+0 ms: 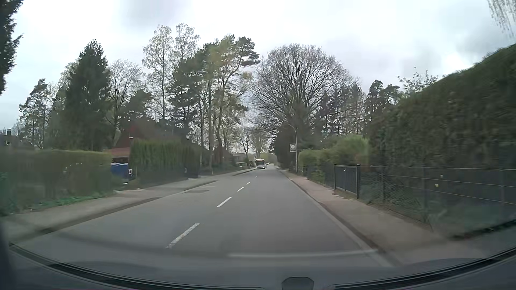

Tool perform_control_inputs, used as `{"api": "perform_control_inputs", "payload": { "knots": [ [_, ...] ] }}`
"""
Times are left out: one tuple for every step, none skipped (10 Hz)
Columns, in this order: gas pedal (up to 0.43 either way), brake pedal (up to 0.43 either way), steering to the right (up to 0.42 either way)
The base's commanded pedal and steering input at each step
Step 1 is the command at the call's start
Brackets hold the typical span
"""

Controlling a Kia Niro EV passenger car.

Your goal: Follow the waypoints while adhering to traffic rules and regulations

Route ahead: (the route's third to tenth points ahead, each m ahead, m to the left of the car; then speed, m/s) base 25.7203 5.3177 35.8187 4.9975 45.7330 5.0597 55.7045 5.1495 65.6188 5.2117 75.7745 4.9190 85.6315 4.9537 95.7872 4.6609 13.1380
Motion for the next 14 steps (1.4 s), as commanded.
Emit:
{"api": "perform_control_inputs", "payload": {
  "knots": [
    [0.157, 0.000, -0.003],
    [0.157, 0.000, -0.003],
    [0.157, 0.000, -0.003],
    [0.157, 0.000, -0.003],
    [0.157, 0.000, -0.003],
    [0.157, 0.000, -0.003],
    [0.150, 0.000, -0.003],
    [0.138, 0.000, -0.003],
    [0.138, 0.000, -0.003],
    [0.138, 0.000, -0.003],
    [0.138, 0.000, -0.003],
    [0.150, 0.000, -0.003],
    [0.150, 0.000, -0.003],
    [0.150, 0.000, -0.003]
  ]
}}
